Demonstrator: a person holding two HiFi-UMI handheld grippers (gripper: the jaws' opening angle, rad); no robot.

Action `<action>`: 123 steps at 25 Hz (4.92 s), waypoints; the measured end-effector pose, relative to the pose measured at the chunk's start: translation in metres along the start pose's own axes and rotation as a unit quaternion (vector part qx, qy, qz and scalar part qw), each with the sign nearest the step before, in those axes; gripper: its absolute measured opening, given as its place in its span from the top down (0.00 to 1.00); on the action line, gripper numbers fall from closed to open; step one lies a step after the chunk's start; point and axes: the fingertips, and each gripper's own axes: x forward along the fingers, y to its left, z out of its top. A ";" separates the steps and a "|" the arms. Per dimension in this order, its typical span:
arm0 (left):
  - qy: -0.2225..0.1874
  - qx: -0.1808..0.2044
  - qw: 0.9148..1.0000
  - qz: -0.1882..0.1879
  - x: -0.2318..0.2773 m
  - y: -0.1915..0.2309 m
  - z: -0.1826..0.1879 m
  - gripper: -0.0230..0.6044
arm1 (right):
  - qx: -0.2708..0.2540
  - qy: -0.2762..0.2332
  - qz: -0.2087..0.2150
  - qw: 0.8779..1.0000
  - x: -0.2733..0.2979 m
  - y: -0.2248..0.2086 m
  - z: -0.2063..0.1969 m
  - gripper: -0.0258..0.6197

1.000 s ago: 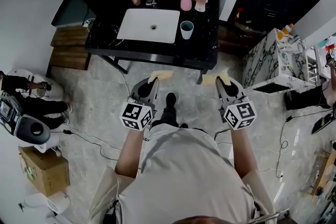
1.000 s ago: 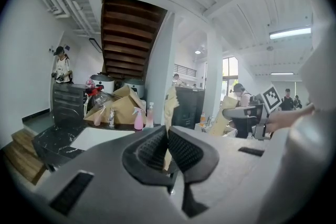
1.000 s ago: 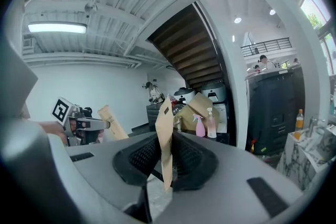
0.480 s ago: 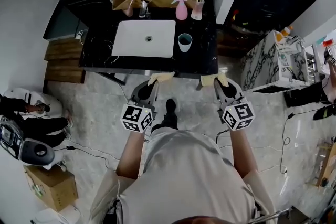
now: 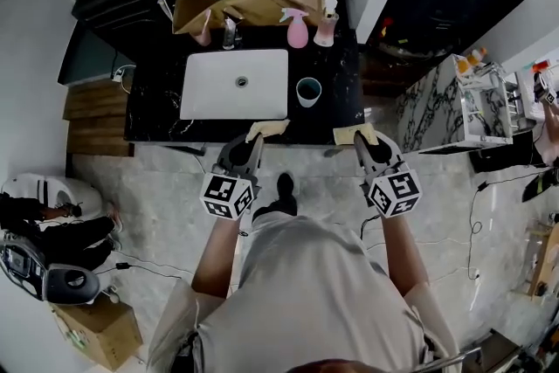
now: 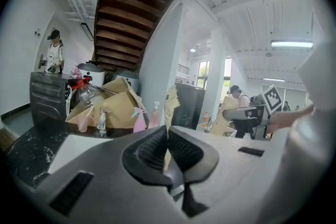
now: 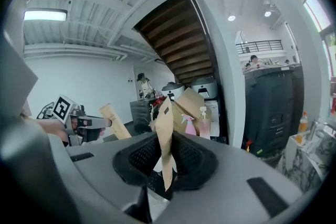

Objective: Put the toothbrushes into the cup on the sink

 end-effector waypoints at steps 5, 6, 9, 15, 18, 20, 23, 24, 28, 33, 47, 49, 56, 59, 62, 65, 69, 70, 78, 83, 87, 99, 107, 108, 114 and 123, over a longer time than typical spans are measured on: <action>0.010 0.003 1.000 -0.018 0.029 0.029 0.006 0.95 | -0.001 0.008 -0.017 1.000 0.036 -0.010 0.005 0.85; 0.013 0.005 1.000 -0.020 0.035 0.035 0.007 0.95 | -0.001 0.010 -0.021 1.000 0.042 -0.012 0.006 0.85; 0.021 0.010 0.999 -0.033 0.054 0.051 0.011 0.95 | 0.001 0.013 -0.035 0.999 0.059 -0.020 0.008 0.85; 0.029 0.009 0.998 -0.059 0.085 0.074 0.015 0.95 | 0.003 0.022 -0.057 0.998 0.085 -0.027 0.009 0.85; 0.033 0.007 0.997 -0.065 0.096 0.079 0.014 0.95 | 0.005 0.023 -0.068 0.997 0.091 -0.034 0.009 0.85; 0.036 0.006 0.997 -0.068 0.102 0.082 0.014 0.95 | 0.007 0.023 -0.072 0.997 0.095 -0.038 0.009 0.85; 0.041 0.003 0.997 -0.068 0.109 0.085 0.014 0.95 | 0.008 0.024 -0.070 0.997 0.100 -0.042 0.011 0.85; 0.042 0.002 0.997 -0.067 0.110 0.085 0.014 0.95 | 0.008 0.025 -0.069 0.997 0.101 -0.044 0.011 0.85; 0.043 0.000 0.997 -0.058 0.114 0.085 0.015 0.95 | 0.006 0.030 -0.059 0.998 0.107 -0.050 0.011 0.85; 0.039 -0.004 0.999 -0.035 0.120 0.080 0.016 0.95 | 0.002 0.030 -0.040 0.999 0.112 -0.063 0.015 0.85; 0.029 -0.030 0.998 0.041 0.123 0.069 0.015 0.95 | -0.017 0.026 0.044 0.999 0.135 -0.082 0.032 0.85; 0.030 -0.031 0.998 0.050 0.122 0.070 0.014 0.95 | -0.020 0.024 0.060 0.998 0.142 -0.077 0.036 0.85; 0.034 -0.038 0.996 0.076 0.114 0.077 0.008 0.95 | -0.009 0.030 0.095 0.995 0.166 -0.067 0.031 0.85; 0.035 -0.041 0.995 0.085 0.111 0.079 0.006 0.95 | -0.012 0.035 0.109 0.993 0.176 -0.061 0.025 0.85; 0.037 -0.045 0.994 0.092 0.109 0.080 0.004 0.95 | -0.016 0.038 0.123 0.992 0.186 -0.057 0.015 0.85; 0.040 -0.048 0.993 0.097 0.107 0.081 0.001 0.95 | -0.023 0.047 0.136 0.989 0.196 -0.053 -0.001 0.85; 0.045 -0.050 0.992 0.103 0.105 0.084 -0.004 0.95 | -0.027 0.062 0.146 0.987 0.206 -0.049 -0.021 0.85; 0.046 -0.051 0.992 0.105 0.104 0.084 -0.005 0.95 | -0.026 0.064 0.147 0.987 0.207 -0.048 -0.024 0.85; 0.048 -0.052 0.991 0.110 0.099 0.086 -0.009 0.95 | -0.026 0.084 0.147 0.985 0.219 -0.043 -0.049 0.85; 0.050 -0.054 0.991 0.111 0.097 0.084 -0.013 0.95 | -0.032 0.100 0.140 0.985 0.224 -0.042 -0.065 0.85; 0.050 -0.056 0.991 0.112 0.095 0.084 -0.017 0.95 | -0.035 0.116 0.133 0.984 0.227 -0.041 -0.077 0.84; 0.043 -0.056 0.991 0.116 0.086 0.080 -0.018 0.95 | -0.016 0.149 0.103 0.983 0.229 -0.050 -0.102 0.74; 0.040 -0.051 0.992 0.112 0.084 0.074 -0.016 0.95 | -0.012 0.143 0.093 0.985 0.223 -0.052 -0.098 0.61; 0.039 -0.050 0.992 0.111 0.084 0.074 -0.015 0.95 | -0.012 0.141 0.093 0.986 0.221 -0.052 -0.097 0.61; 0.034 -0.041 0.993 0.102 0.088 0.069 -0.006 0.95 | -0.008 0.126 0.093 0.988 0.212 -0.051 -0.085 0.61; 0.024 -0.023 0.996 0.078 0.104 0.058 0.012 0.95 | 0.000 0.101 0.083 0.991 0.195 -0.061 -0.070 0.66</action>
